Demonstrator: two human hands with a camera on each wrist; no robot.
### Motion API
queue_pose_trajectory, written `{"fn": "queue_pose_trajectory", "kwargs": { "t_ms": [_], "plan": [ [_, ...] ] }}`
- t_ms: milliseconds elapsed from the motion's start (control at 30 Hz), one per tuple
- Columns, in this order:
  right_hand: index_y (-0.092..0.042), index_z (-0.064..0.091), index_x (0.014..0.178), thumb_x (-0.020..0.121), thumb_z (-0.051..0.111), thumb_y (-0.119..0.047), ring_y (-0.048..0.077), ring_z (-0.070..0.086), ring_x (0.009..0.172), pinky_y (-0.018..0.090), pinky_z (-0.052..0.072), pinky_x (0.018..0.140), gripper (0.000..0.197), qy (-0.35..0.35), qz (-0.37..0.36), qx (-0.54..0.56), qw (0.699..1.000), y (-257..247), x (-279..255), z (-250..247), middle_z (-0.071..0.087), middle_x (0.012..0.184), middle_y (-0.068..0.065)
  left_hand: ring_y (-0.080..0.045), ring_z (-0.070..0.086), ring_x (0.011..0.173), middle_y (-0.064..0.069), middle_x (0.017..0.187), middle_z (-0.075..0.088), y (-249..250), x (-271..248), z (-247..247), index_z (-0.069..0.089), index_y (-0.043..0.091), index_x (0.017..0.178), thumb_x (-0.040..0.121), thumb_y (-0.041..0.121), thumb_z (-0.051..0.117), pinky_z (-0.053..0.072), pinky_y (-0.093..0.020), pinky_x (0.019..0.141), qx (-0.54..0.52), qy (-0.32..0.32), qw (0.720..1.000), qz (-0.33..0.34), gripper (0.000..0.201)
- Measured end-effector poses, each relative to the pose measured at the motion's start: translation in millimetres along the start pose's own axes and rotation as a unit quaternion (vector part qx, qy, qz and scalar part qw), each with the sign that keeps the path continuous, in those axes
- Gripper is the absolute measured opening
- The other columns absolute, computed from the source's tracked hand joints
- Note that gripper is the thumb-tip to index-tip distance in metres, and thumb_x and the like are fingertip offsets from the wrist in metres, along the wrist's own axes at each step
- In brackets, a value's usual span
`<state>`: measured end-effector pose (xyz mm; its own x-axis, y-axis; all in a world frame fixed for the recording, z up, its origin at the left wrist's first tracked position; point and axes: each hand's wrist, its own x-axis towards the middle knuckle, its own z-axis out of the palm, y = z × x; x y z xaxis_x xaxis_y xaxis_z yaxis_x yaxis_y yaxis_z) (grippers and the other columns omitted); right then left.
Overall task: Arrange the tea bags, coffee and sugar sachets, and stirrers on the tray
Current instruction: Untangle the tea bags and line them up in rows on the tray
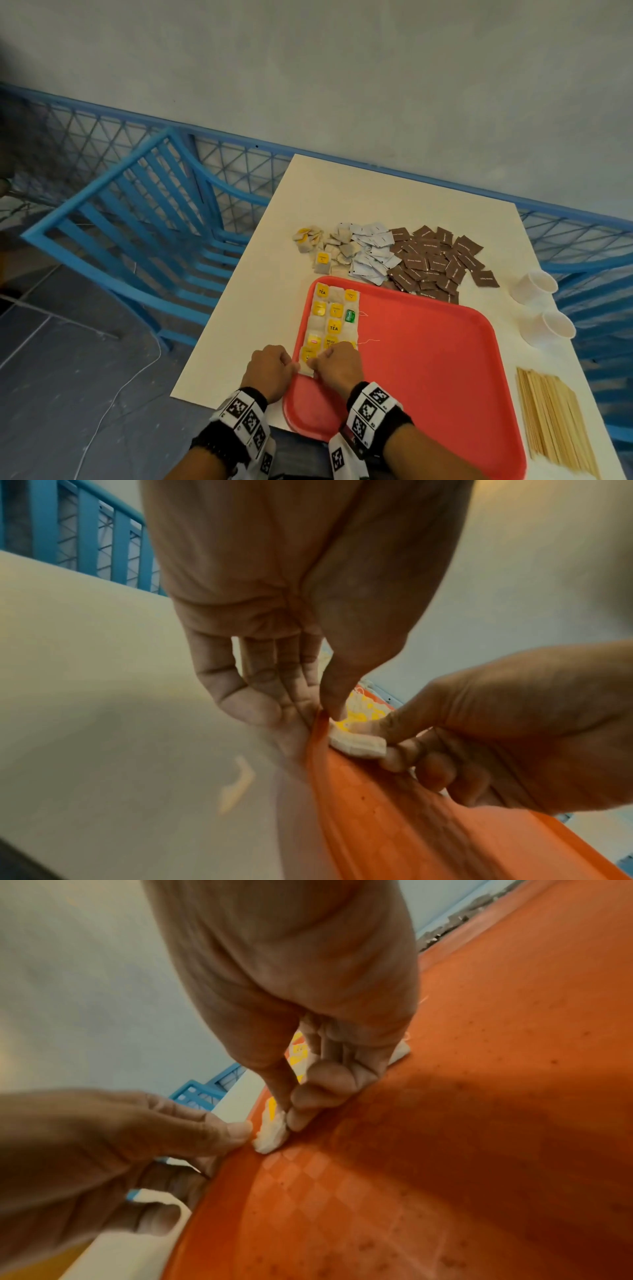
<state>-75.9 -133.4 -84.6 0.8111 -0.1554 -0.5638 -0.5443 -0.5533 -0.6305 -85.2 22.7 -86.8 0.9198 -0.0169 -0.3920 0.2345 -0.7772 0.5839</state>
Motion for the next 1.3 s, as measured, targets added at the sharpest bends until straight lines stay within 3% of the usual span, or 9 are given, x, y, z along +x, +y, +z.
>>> {"fn": "queue_pose_trajectory", "kwargs": {
  "t_ms": [100,367,600,767,867,1033,1167,1233,1300],
  "plan": [
    [-0.017,0.056,0.071,0.064,0.076,-0.044,0.021,0.058,0.076,0.028,0.041,0.061,0.034,0.028,-0.027,-0.040,0.998,0.3,-2.4,-0.7,0.060,0.076,0.004,-0.021,0.060,0.094,0.004,0.089,0.060,-0.2,0.2,0.1,0.049,0.030,0.069,0.091,0.036,0.065,0.046,-0.030,0.081,-0.002,-0.005,1.000,-0.003,0.028],
    [-0.024,0.064,0.072,0.078,0.066,-0.031,0.021,0.062,0.095,0.035,0.053,0.082,0.010,-0.029,-0.117,-0.114,0.986,-2.8,-20.4,-12.9,0.069,0.092,-0.002,-0.017,0.053,0.082,0.004,0.085,0.058,5.2,0.7,1.4,0.046,0.025,0.068,0.085,0.034,0.071,0.038,-0.026,0.070,0.018,-0.014,1.000,-0.014,0.031],
    [-0.023,0.064,0.073,0.085,0.068,-0.029,0.013,0.061,0.082,0.026,0.046,0.067,0.014,0.023,-0.122,-0.131,0.984,3.1,-24.6,-58.1,0.068,0.086,-0.007,-0.018,0.059,0.085,0.003,0.091,0.062,7.6,1.0,-5.2,0.048,0.027,0.079,0.086,0.044,0.069,0.050,-0.033,0.074,0.013,-0.017,1.000,-0.004,0.028],
    [-0.017,0.057,0.064,0.084,0.070,-0.023,0.009,0.056,0.064,0.025,0.044,0.058,0.024,0.031,-0.099,-0.166,0.981,25.5,-24.3,-82.2,0.062,0.067,-0.009,-0.012,0.054,0.091,0.011,0.101,0.050,12.3,-5.6,-12.3,0.055,0.030,0.104,0.086,0.048,0.068,0.046,-0.029,0.075,0.093,0.041,0.984,0.144,0.028],
    [-0.020,0.056,0.065,0.083,0.073,-0.025,0.008,0.059,0.065,0.020,0.045,0.055,0.025,0.002,-0.079,-0.166,0.983,30.4,-24.2,-78.6,0.066,0.070,-0.007,-0.019,0.057,0.094,0.008,0.103,0.056,11.9,-10.2,-8.8,0.066,0.030,0.099,0.082,0.041,0.072,0.040,-0.032,0.072,0.206,0.029,0.950,0.234,0.021],
    [-0.020,0.056,0.070,0.078,0.074,-0.022,0.018,0.065,0.078,0.033,0.052,0.068,0.020,0.020,-0.053,-0.167,0.984,30.4,-23.1,-72.2,0.069,0.079,-0.001,-0.014,0.057,0.066,0.014,0.077,0.058,15.4,-6.3,-9.8,0.069,0.037,0.071,0.056,0.025,0.089,0.029,-0.025,0.055,0.298,0.018,0.921,0.251,0.028],
    [-0.023,0.046,0.074,0.079,0.075,-0.034,0.017,0.055,0.075,0.032,0.044,0.062,0.031,0.036,-0.027,-0.155,0.987,32.3,-19.8,-71.5,0.063,0.084,-0.002,-0.021,0.054,0.097,0.006,0.104,0.059,20.7,-7.0,-8.3,0.072,0.032,0.102,0.093,0.023,0.058,0.029,-0.031,0.071,0.277,0.010,0.929,0.247,0.020],
    [-0.023,0.045,0.075,0.079,0.075,-0.035,0.015,0.052,0.073,0.030,0.041,0.060,0.033,0.033,-0.030,-0.149,0.988,30.1,-19.6,-69.4,0.062,0.084,-0.003,-0.022,0.054,0.100,0.005,0.107,0.057,19.7,-8.7,-6.9,0.071,0.032,0.105,0.094,0.022,0.054,0.030,-0.031,0.073,0.271,0.002,0.931,0.244,0.022],
    [-0.023,0.043,0.076,0.080,0.075,-0.034,0.013,0.050,0.072,0.028,0.040,0.059,0.034,0.029,-0.038,-0.141,0.989,29.3,-20.0,-69.6,0.060,0.083,-0.005,-0.018,0.060,0.086,0.009,0.096,0.058,17.2,-12.0,-9.0,0.070,0.034,0.092,0.081,0.027,0.070,0.034,-0.029,0.065,0.232,-0.004,0.942,0.243,0.013]
  ]
}}
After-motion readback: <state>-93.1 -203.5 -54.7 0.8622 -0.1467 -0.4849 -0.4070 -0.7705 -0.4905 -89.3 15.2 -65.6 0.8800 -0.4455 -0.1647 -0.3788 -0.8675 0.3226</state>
